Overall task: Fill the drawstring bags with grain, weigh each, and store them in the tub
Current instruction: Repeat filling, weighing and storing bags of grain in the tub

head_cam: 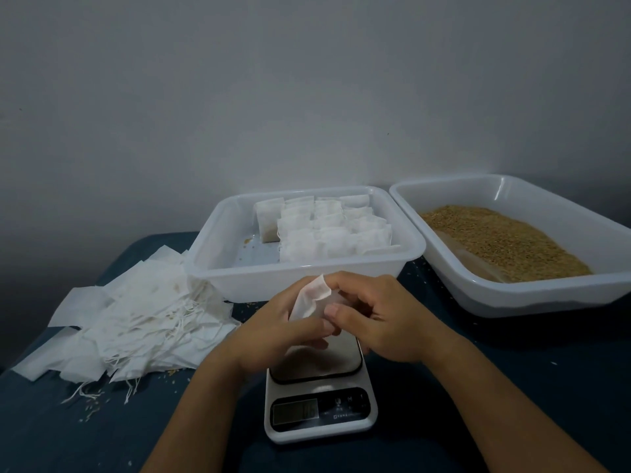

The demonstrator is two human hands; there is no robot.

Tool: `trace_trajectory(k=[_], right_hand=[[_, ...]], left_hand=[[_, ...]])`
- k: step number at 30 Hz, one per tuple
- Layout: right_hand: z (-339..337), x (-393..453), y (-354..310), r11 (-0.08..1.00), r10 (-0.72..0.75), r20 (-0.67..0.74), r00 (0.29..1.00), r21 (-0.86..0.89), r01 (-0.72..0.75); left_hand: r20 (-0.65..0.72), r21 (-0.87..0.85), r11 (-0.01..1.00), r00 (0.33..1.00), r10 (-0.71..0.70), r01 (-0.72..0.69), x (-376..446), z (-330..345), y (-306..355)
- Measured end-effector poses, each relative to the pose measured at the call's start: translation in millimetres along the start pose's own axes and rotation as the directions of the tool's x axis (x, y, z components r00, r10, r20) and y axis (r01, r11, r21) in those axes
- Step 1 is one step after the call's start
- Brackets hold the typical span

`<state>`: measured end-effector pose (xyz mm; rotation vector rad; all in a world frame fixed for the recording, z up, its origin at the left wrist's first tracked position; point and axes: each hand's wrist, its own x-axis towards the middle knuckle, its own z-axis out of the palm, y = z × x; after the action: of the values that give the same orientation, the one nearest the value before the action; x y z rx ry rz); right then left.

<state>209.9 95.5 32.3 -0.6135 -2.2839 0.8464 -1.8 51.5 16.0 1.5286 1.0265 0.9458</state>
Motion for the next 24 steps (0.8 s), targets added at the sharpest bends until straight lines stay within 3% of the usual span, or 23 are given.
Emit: trace_trajectory(k=[12, 17, 21, 24], right_hand=[[-2.4, -0.3, -18.8, 0.985, -0.119, 0.098, 0.988, -0.111, 0.13], [-7.2, 3.3, -28.8, 0.981, -0.147, 0.086, 0.985, -0.117, 0.156], [-21.7, 1.4, -32.1, 0.985, -0.124, -0.002, 0.992, -0.121, 0.123], [-40.3, 1.4, -27.1, 0.985, -0.069, -0.165, 0.984, -0.169, 0.041]], left_hand=[[0.147, 0.115, 0.992, 0.989, 0.033, -0.05, -2.6, 3.5, 13.0], [0.105, 0.188, 0.98, 0.994, 0.037, -0.057, -1.9, 4.1, 12.5], [0.011, 0.177, 0.984, 0.999, 0.034, -0.035, 1.6, 5.4, 8.1], [-0.062, 0.207, 0.978, 0.997, 0.052, -0.038, 3.6, 5.2, 3.5]])
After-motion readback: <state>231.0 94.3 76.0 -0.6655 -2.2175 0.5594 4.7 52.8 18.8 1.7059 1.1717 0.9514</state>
